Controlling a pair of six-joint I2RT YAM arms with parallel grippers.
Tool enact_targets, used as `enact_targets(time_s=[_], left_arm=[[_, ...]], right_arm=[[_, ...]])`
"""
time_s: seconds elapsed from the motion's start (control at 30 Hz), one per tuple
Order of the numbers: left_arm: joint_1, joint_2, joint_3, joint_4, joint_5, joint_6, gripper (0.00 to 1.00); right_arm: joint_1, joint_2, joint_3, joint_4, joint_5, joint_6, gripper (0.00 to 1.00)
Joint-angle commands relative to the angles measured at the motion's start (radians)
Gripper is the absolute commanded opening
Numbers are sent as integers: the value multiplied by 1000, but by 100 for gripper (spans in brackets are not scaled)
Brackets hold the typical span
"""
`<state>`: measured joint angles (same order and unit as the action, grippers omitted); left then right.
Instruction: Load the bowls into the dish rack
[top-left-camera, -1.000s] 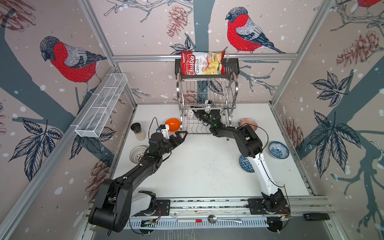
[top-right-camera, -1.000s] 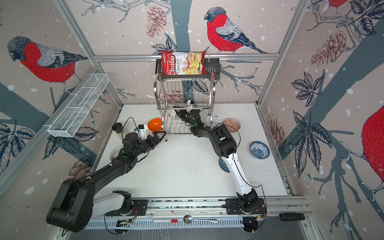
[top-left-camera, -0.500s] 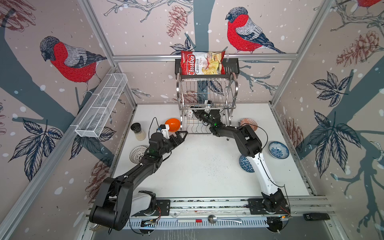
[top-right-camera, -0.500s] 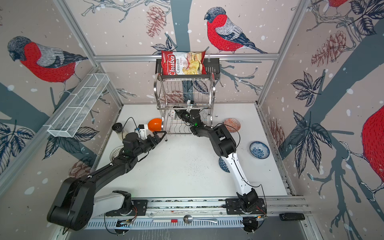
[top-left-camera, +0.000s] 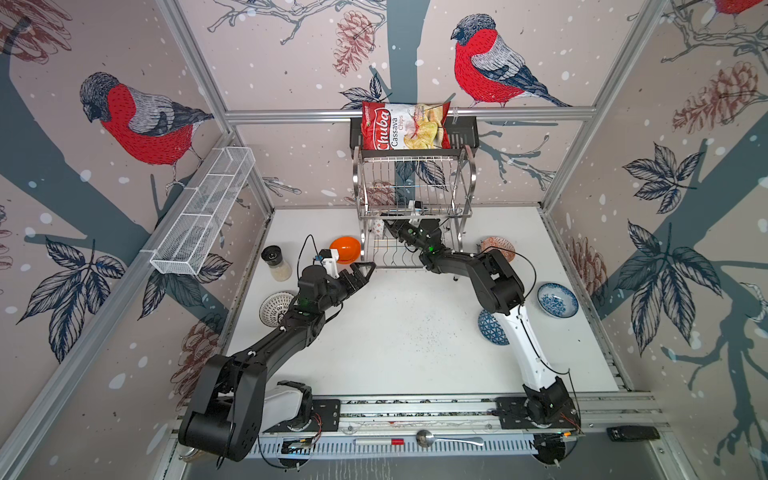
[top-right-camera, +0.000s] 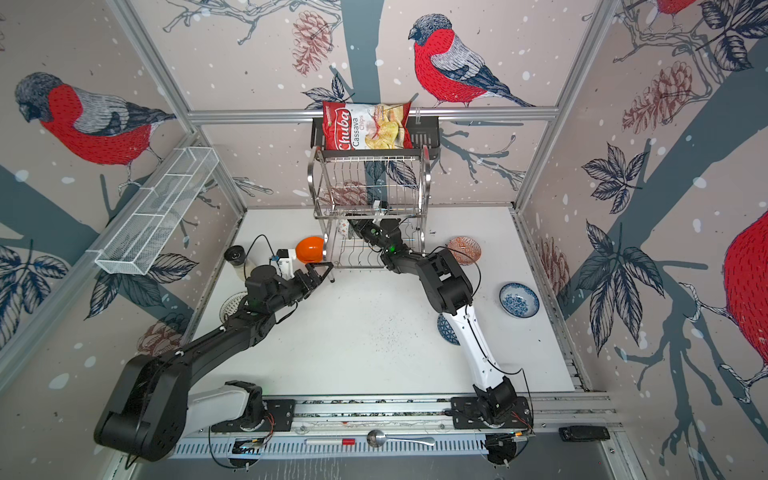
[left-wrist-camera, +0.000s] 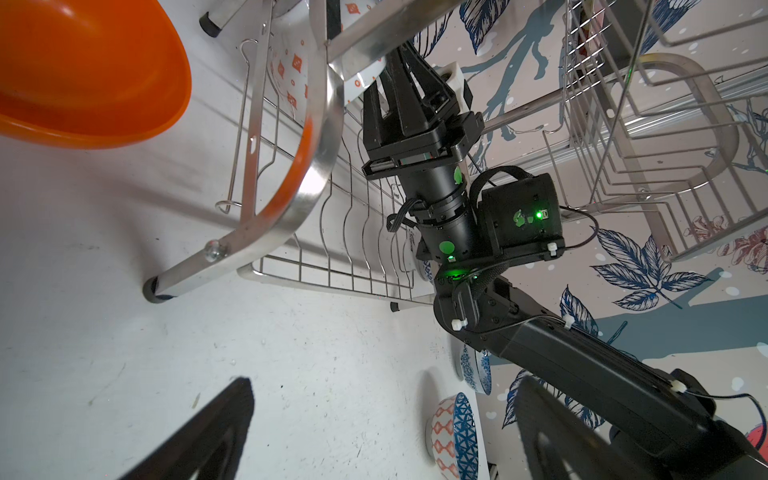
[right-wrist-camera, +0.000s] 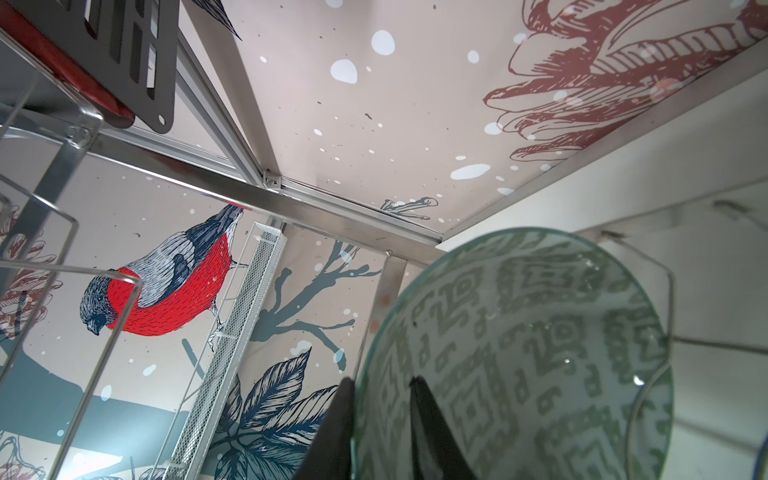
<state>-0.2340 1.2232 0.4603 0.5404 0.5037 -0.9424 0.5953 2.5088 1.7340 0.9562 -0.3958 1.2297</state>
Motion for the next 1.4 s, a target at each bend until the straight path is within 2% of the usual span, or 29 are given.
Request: enact_targets(time_s=[0.0, 0.83, 1.37], left_arm=[[2, -4, 1, 43, 13, 4, 98], [3, -3, -4, 45, 15, 3, 98], [3, -3, -13, 45, 18, -1, 98]], right_arm=[[4, -19, -4, 3, -15, -16, 26], [20, -57, -65, 31, -22, -21, 30], [23, -179, -264, 130, -11, -11, 37]])
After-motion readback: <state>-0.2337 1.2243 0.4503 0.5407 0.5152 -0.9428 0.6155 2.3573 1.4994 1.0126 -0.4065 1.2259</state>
